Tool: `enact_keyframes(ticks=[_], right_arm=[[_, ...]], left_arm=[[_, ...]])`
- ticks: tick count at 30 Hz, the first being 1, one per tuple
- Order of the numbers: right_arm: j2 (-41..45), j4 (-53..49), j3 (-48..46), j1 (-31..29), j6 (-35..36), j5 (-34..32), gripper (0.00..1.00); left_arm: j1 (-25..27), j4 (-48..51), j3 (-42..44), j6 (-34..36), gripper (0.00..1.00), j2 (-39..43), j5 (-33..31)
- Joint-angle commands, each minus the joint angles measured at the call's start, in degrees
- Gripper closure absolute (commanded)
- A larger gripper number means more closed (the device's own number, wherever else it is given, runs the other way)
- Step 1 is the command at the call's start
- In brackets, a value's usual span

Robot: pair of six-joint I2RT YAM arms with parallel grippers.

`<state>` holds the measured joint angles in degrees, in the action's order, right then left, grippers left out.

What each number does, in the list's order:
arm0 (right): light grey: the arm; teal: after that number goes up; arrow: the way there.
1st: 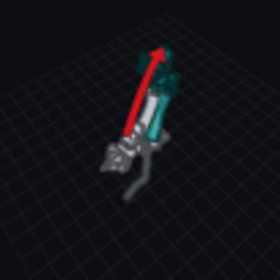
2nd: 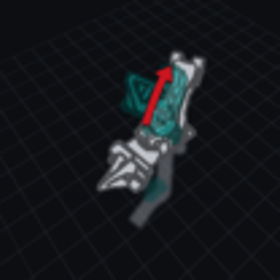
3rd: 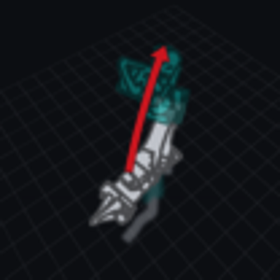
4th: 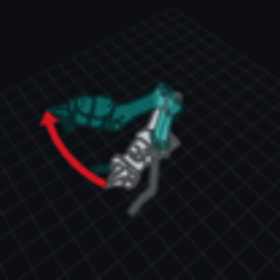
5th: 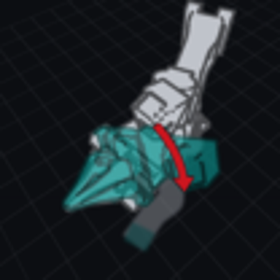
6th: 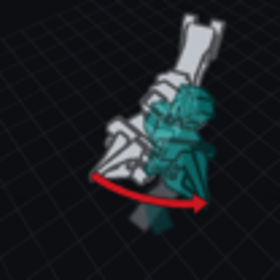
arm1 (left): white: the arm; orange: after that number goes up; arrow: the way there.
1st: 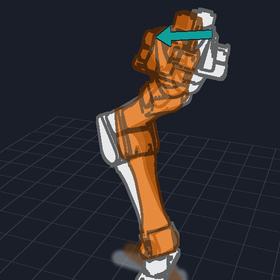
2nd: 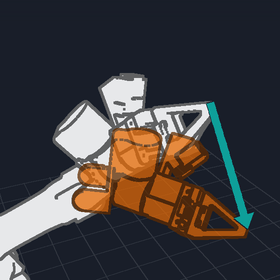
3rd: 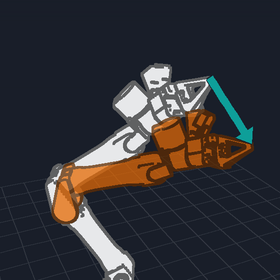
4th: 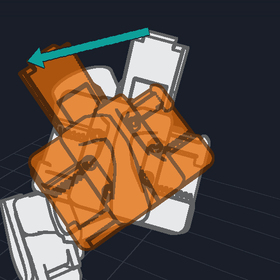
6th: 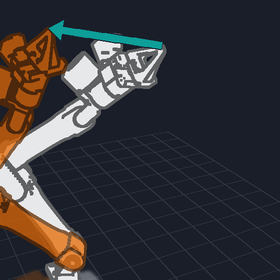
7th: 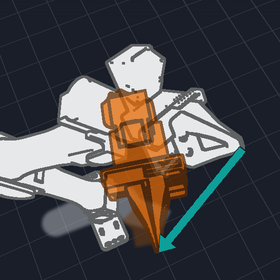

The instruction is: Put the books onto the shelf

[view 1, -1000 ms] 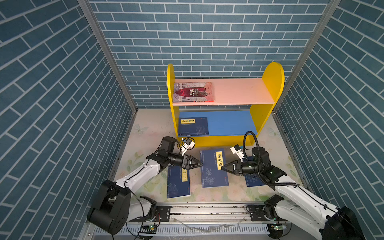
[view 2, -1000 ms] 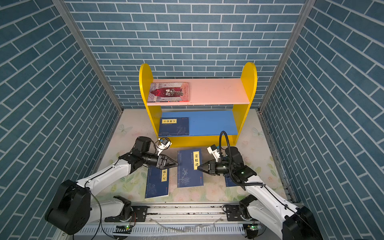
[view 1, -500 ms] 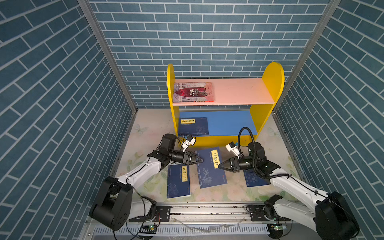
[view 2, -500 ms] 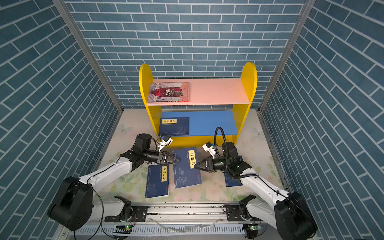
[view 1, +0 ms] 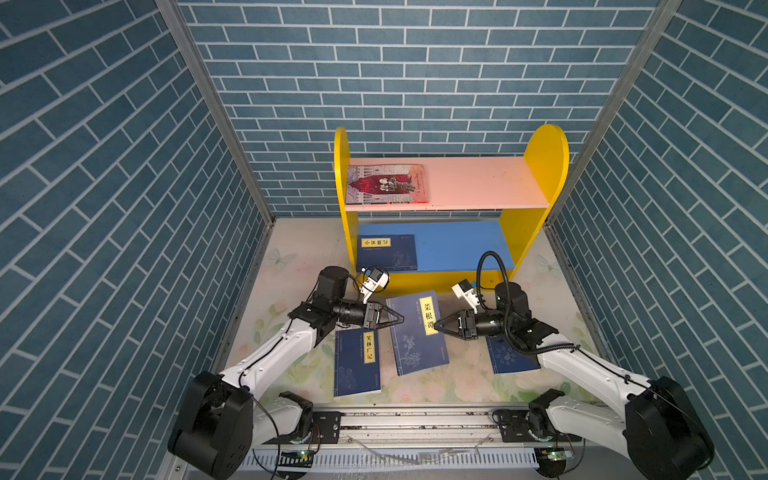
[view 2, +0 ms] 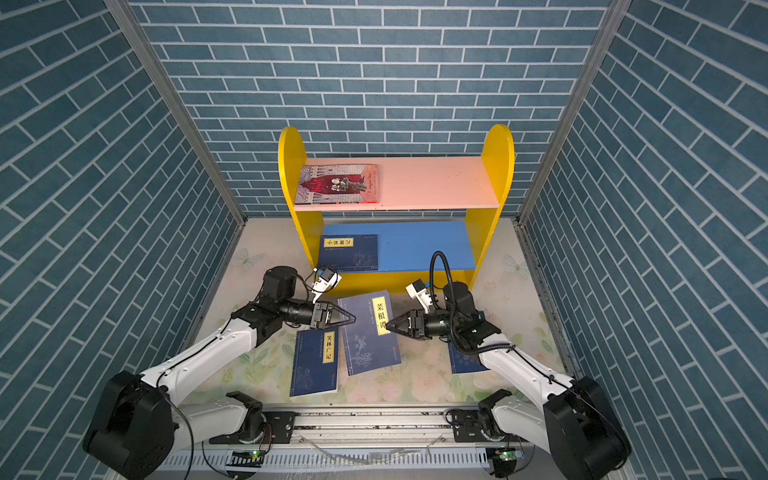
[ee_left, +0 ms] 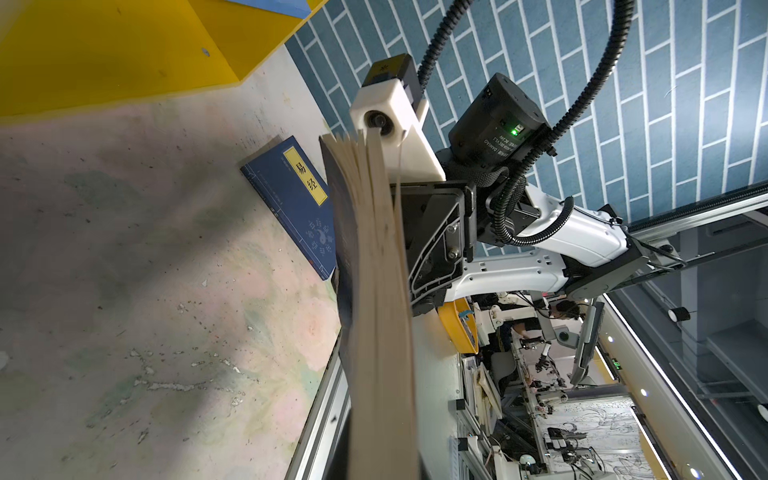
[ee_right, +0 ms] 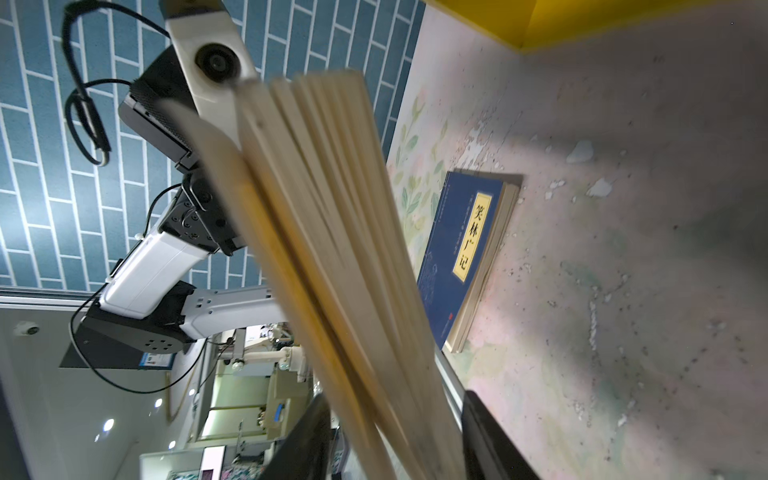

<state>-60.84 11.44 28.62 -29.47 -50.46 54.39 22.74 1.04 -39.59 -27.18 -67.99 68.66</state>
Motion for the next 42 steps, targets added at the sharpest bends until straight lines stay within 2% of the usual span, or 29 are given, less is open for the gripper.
enact_keyframes(ticks=[1, 3, 6, 8, 10, 12, 15, 17, 19, 22, 27, 33, 37, 42], right_arm=[[7.21, -3.88, -1.12, 2.32, 1.15, -8.7, 0.27], [11.3, -5.13, -1.83, 2.84, 0.8, -10.18, 0.17], [13.73, -1.94, -3.02, 2.88, -2.54, -8.14, 0.16], [14.7, 5.02, -5.46, 2.84, -7.67, -7.38, 0.16], [15.3, 12.84, -8.27, 2.84, -12.45, -7.34, 0.16], [15.99, 20.79, -11.33, 2.75, -16.76, -8.21, 0.16], [16.39, 30.02, -14.87, 2.51, -21.14, -9.81, 0.15], [16.43, 34.07, -16.56, 1.89, -23.23, -11.54, 0.13], [16.25, 34.63, -16.73, 0.79, -23.39, -12.4, 0.13], [15.22, 34.79, -16.0, -1.53, -22.79, -13.73, 0.12], [9.38, 40.1, -14.94, -5.63, -22.28, -16.88, 0.12], [-3.17, 54.65, -12.58, -9.54, -24.82, -18.82, 0.14], [-9.72, 62.92, -10.39, -10.58, -26.85, -19.76, 0.14], [-15.57, 67.51, -7.6, -11.3, -28.15, -21.05, 0.16]], left_arm=[[-1.37, 5.72, -4.79, 7.59, 1.0, 2.11, -0.04], [-2.32, 9.76, -7.47, 10.64, 1.0, 2.65, -0.07], [-3.35, 15.06, -10.95, 13.29, 1.0, 2.62, -2.1], [-4.1, 17.7, -12.4, 12.98, 1.0, 2.36, -3.89], [-4.54, 16.36, -12.35, 11.06, 1.0, 2.72, -4.44], [-4.66, 13.28, -12.16, 7.3, 1.0, 2.68, -5.04], [-5.36, 2.18, -10.02, -4.72, 1.0, 2.36, -7.11], [-6.74, -6.91, -7.97, -13.84, 1.0, 2.08, -8.3], [-8.06, -12.72, -6.65, -19.84, 1.0, 1.63, -9.38], [-8.59, -16.14, -6.37, -22.19, 1.0, 1.23, -9.6], [-8.68, -20.01, -5.58, -24.69, 1.0, 0.95, -9.58], [-8.68, -24.42, -4.46, -26.75, 1.0, 0.66, -9.47], [-8.68, -25.19, -3.82, -27.23, 1.0, 0.5, -9.95], [-8.68, -27.76, -3.48, -29.0, 1.0, 0.59, -9.89]])
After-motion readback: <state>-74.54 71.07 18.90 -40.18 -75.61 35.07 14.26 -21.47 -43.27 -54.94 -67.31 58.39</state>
